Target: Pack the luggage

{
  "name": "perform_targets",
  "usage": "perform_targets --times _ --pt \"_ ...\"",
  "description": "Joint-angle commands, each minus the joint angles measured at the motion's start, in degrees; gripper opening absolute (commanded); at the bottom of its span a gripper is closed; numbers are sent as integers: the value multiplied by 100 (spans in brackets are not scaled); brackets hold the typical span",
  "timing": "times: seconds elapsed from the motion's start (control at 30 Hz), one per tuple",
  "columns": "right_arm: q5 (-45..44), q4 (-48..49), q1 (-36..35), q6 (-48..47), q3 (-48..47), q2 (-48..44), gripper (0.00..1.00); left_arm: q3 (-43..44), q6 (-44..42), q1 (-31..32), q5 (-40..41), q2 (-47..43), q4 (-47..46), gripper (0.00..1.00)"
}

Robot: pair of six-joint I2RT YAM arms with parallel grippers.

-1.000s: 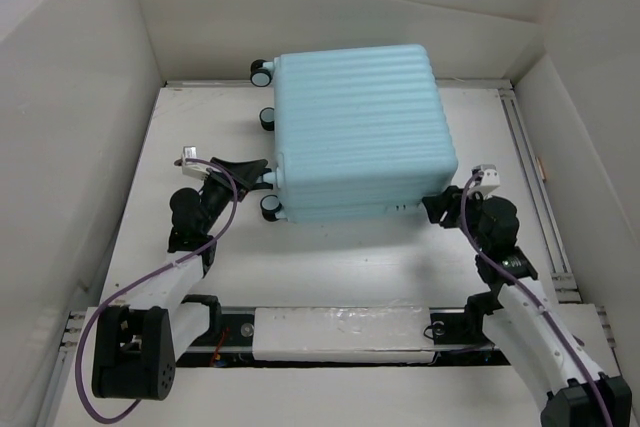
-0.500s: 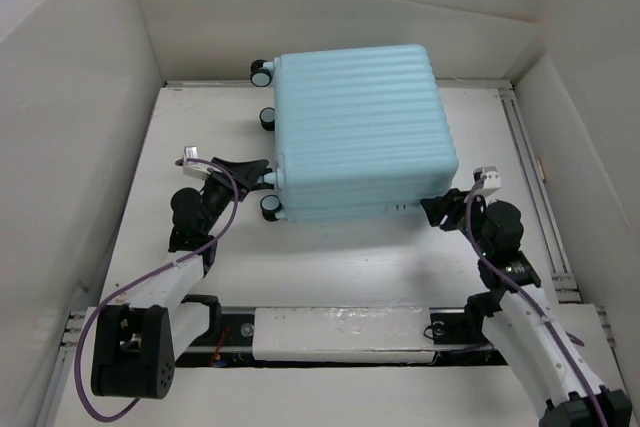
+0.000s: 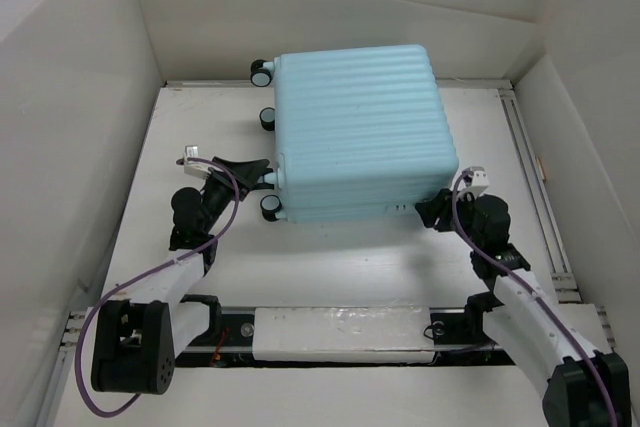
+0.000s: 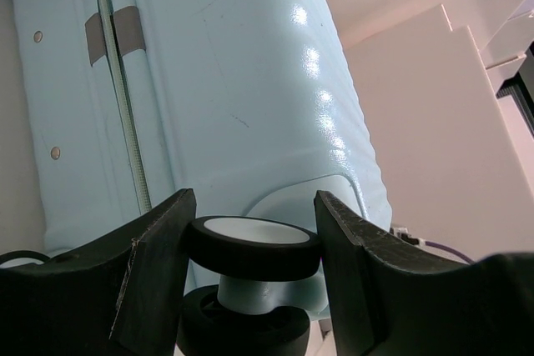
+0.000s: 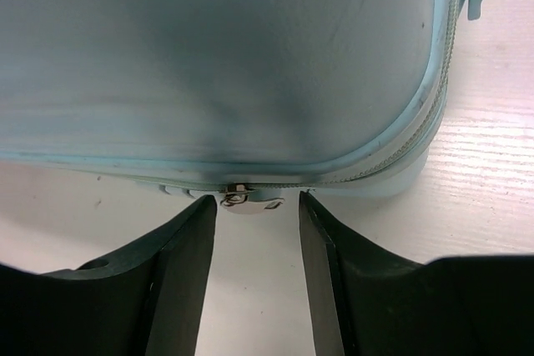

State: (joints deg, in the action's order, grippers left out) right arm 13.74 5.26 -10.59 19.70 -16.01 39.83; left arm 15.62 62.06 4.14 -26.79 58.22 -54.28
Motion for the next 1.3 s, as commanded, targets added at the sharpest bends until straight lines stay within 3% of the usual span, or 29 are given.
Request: perform_targets --times 0.0,0.13,0.4,0.53,0.57,0.73,0.97,1.17,1.27 --pt "33 537 -57 -10 -157 226 50 73 34 43 -125 23 -443 0" --pt "33 1002 -57 121 -104 358 40 73 34 43 -125 23 -443 0" --pt "-20 1513 -110 288 -95 622 42 73 -19 43 -178 76 -443 0" --pt "-231 1575 -224 288 -95 710 14 125 -80 156 -178 76 -443 0" --pt "-370 1575 -303 349 -34 710 1 126 -80 157 -178 76 -443 0" --pt "-916 1129 -751 350 28 18 0 336 -274 771 130 137 -320 0" --pt "-1707 686 -2129 753 28 -688 0 687 -274 1693 630 497 -443 0" --pt "-2806 1389 -3835 1053 -156 365 0 890 -326 2520 1070 674 -557 0" --pt "-2867 2180 -4485 1123 -585 1542 0 1022 -326 3065 1342 797 -557 0"
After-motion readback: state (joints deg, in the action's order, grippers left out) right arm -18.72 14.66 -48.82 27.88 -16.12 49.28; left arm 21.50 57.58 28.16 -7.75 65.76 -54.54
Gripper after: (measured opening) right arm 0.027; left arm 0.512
